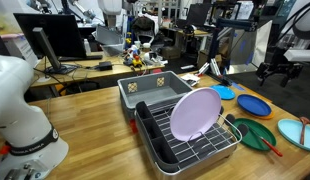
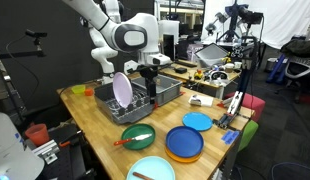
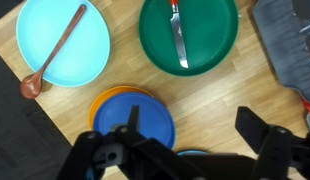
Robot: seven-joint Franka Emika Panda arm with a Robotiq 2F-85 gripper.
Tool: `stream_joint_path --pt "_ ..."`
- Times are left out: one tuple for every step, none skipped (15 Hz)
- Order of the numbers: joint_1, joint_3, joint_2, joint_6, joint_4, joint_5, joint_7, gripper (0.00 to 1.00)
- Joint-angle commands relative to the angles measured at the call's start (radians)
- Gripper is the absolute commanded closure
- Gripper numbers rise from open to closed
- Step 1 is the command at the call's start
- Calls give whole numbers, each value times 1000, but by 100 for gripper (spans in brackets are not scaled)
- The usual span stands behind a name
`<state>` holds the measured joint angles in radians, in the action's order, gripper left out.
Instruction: Put the blue plate on the dish rack
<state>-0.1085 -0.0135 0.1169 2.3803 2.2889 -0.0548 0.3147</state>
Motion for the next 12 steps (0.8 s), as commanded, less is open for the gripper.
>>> stream_joint_path --pt "32 30 -1 -3 -2 6 -4 3" --pt "33 30 -1 -3 -2 6 -4 3" --pt "33 30 -1 -3 -2 6 -4 3" --pt "34 30 -1 -3 -2 6 -4 3" --pt "34 30 -1 -3 -2 6 -4 3" --pt "32 34 12 16 -10 4 9 1" --pt "31 43 34 41 -24 -15 22 0" --pt "31 51 53 68 -35 -23 18 0" --pt "28 63 81 101 -54 -27 10 0" --pt "27 75 109 123 -74 -29 8 0" --pt "21 82 144 133 -101 -5 -24 0" --pt "15 85 183 139 -129 18 -55 0"
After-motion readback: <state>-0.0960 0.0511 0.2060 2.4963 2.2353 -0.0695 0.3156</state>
